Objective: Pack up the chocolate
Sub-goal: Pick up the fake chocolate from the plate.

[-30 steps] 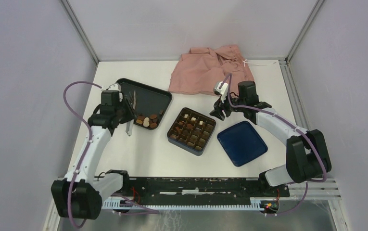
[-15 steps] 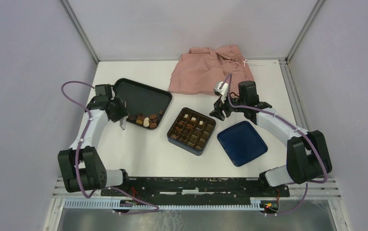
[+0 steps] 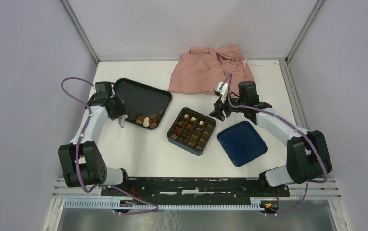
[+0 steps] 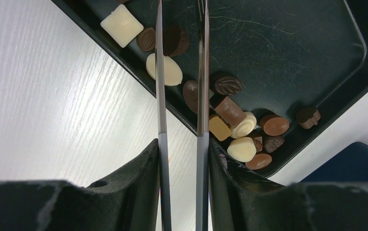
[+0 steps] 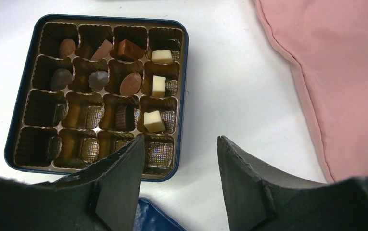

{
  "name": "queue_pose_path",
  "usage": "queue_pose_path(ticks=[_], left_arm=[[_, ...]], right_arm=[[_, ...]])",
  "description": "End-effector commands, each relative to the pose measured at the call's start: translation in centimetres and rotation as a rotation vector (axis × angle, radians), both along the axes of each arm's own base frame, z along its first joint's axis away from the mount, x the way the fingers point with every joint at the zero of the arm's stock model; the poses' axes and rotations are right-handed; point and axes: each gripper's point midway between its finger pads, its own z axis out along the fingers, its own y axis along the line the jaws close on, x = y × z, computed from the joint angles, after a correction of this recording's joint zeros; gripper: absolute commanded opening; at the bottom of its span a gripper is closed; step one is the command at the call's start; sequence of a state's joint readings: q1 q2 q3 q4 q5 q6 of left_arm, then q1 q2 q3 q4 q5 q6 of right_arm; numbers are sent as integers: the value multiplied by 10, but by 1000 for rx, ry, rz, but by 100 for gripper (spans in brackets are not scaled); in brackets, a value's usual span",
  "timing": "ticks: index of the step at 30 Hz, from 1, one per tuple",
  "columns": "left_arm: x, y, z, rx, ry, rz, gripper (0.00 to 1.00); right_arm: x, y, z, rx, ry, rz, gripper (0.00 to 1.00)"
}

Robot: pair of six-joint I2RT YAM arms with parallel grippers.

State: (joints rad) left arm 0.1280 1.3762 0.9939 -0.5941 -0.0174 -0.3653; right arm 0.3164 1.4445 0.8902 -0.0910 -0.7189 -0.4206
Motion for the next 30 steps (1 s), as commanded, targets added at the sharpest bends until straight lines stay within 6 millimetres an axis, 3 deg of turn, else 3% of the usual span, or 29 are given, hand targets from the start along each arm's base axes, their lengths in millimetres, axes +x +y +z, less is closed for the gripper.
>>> queue_pose_path(ticks=[1, 24, 30], left_arm=[[11, 6, 25, 31, -98, 9, 44], [13, 11, -3, 34, 5, 22, 45], [13, 8, 6, 19, -18, 20, 45]], right_arm=[[6, 5, 23, 30, -66, 25, 63], [5, 6, 23, 33, -63, 34, 63], [5, 6, 22, 32, -64, 35, 63]])
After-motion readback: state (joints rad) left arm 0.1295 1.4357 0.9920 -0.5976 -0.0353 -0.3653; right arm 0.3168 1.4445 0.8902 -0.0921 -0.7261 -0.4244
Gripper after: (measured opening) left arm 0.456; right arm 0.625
